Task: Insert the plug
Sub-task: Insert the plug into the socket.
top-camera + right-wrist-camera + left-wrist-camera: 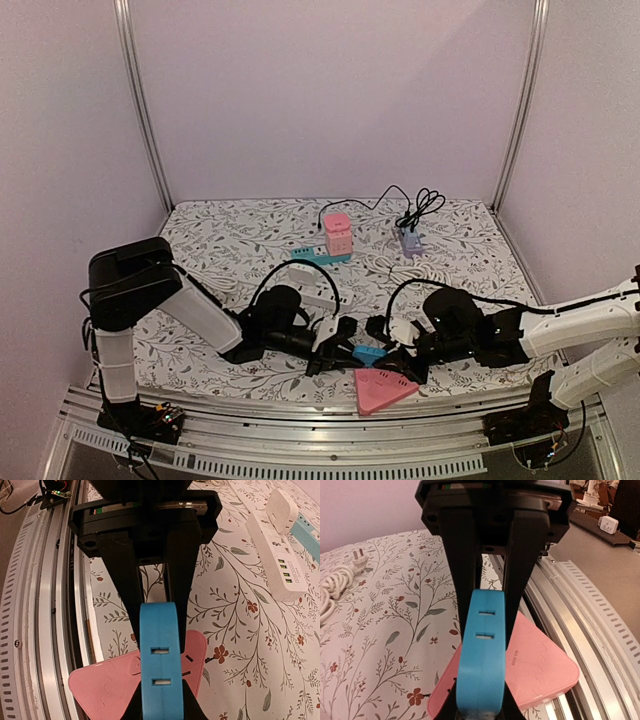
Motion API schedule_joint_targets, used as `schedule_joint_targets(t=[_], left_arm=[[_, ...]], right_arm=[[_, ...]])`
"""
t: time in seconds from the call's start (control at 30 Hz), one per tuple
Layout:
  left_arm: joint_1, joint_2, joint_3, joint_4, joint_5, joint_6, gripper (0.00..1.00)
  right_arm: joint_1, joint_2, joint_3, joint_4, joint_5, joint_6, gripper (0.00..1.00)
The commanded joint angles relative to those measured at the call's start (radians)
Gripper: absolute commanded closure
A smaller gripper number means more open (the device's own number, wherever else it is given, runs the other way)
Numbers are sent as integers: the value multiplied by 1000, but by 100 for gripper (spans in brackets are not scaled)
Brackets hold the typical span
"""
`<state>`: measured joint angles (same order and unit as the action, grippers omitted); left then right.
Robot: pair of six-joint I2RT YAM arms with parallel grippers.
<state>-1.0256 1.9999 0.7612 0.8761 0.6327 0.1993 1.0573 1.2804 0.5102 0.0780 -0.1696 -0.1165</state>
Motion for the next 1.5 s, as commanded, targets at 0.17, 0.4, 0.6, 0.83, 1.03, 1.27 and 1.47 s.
schedule_joint_targets(t=[0.17,0.4,0.6,0.83,1.03,1.27,1.47], left_arm=[[39,40,36,-15,-55,27,100],[51,53,52,-25,-38,29,100],[53,68,67,-27,-19,17,100],[53,89,74,-41,-9,9,100],[53,100,86,-61,-4,19,100],[53,128,106,-101,8,46,100],[45,109,87,-123,12,67,100]], right_arm=[[-3,52,19,85,12,67,100],[-4,85,27,88,8,64,100],[-5,52,19,79,6,69,100],[-4,65,17,75,9,69,100],[-4,81,14,78,7,71,100],[-4,121,2,78,-15,79,100],[-4,118,-2,77,-27,77,100]])
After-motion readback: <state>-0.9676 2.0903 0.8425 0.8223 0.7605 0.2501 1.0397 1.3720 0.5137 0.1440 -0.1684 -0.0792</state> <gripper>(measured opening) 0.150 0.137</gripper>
